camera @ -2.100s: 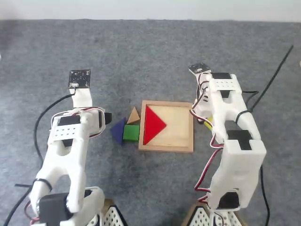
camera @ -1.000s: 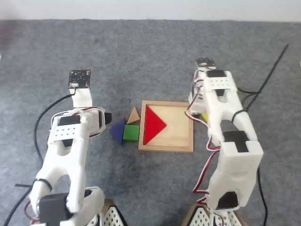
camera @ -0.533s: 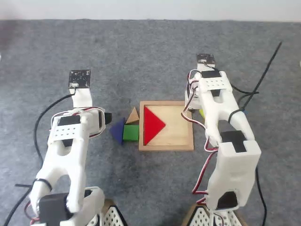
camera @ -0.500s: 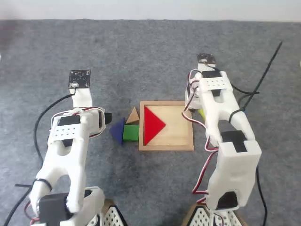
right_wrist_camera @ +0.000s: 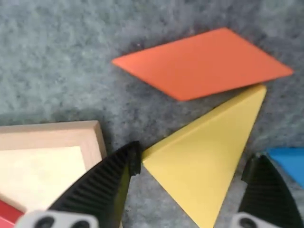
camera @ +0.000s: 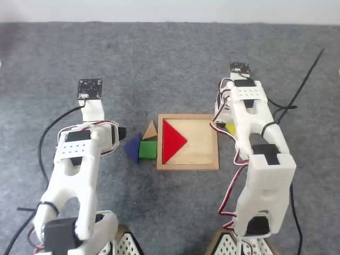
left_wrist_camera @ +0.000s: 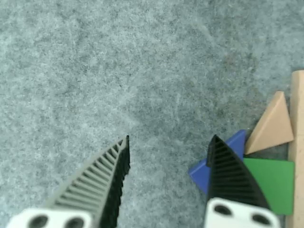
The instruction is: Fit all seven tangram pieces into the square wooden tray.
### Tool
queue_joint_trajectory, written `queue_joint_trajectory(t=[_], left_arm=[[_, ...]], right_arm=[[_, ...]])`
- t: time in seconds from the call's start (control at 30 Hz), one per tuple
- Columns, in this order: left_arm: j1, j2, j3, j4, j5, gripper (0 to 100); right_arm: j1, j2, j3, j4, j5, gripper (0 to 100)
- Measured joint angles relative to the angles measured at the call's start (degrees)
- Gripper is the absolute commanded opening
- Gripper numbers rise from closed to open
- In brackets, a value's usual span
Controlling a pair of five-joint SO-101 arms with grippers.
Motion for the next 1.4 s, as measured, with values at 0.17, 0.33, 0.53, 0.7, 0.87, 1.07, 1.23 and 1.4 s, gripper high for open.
queue_joint_trajectory(t=[0.17, 0.33, 0.53, 0.7, 0.87, 1.07, 1.23, 1.4], left_arm=[[0.0, 0.0, 0.0, 0.0, 0.0, 26], [0.0, 0.0, 0.0, 0.0, 0.0, 26], [0.0, 0.0, 0.0, 0.0, 0.0, 26], [0.0, 0.0, 0.0, 0.0, 0.0, 26], [0.0, 0.0, 0.0, 0.0, 0.0, 26], [0.0, 0.0, 0.0, 0.0, 0.0, 26], [0.0, 0.0, 0.0, 0.0, 0.0, 26], [0.0, 0.0, 0.0, 0.0, 0.0, 26]], right_arm=[[0.35, 1.85, -0.88, 0.09, -0.18, 34.3], [0.97, 3.25, -3.08, 2.02, -0.18, 34.3], [0.97, 5.8, -6.95, 5.19, -0.18, 33.1], [0.97, 7.65, -10.11, 8.0, -0.18, 21.7], [1.05, 8.0, -10.99, 8.7, -0.18, 24.1], [1.05, 8.09, -10.99, 8.7, -0.18, 24.1], [1.05, 8.0, -10.99, 8.7, -0.18, 24.1], [1.05, 6.07, -10.2, 10.46, -0.18, 24.1]])
